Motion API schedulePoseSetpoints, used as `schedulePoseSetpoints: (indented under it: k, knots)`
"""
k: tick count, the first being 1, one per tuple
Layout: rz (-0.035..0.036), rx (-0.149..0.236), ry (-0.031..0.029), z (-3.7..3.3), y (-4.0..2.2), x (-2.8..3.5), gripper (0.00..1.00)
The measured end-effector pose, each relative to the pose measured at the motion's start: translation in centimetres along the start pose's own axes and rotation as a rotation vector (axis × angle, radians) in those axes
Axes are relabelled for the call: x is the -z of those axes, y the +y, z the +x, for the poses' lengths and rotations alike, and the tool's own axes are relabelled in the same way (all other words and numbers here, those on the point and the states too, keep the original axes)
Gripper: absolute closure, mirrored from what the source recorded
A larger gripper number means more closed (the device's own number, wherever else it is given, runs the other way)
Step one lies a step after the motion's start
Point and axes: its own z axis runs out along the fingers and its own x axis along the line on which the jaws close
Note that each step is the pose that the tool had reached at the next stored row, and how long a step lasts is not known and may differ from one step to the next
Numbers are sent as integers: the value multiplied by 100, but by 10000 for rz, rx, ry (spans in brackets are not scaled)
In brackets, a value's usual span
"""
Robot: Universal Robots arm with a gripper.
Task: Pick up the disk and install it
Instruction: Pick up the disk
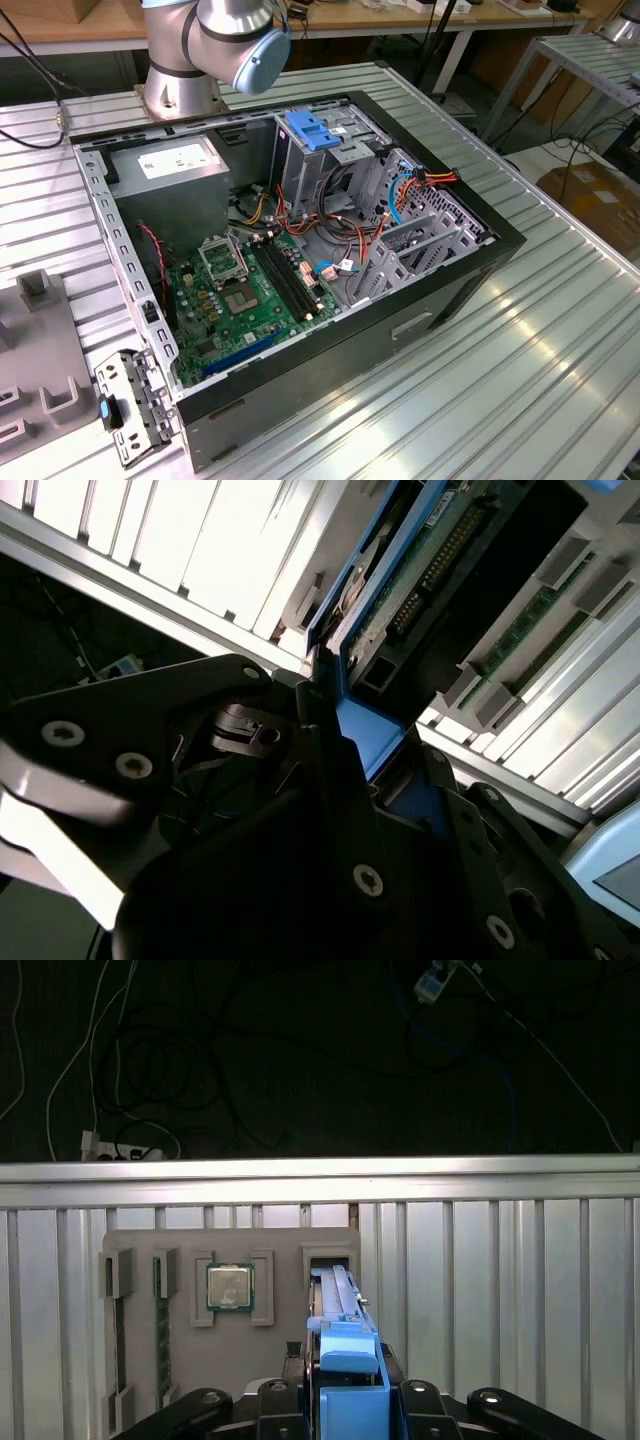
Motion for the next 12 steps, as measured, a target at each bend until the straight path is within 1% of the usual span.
schedulePoseSetpoints:
  k: [6,8,12]
  knots:
    - [-1,0,0,0,0,31,63]
    - [0,0,0,-1,0,59,63]
    - [0,0,0,-1,-1,95,63]
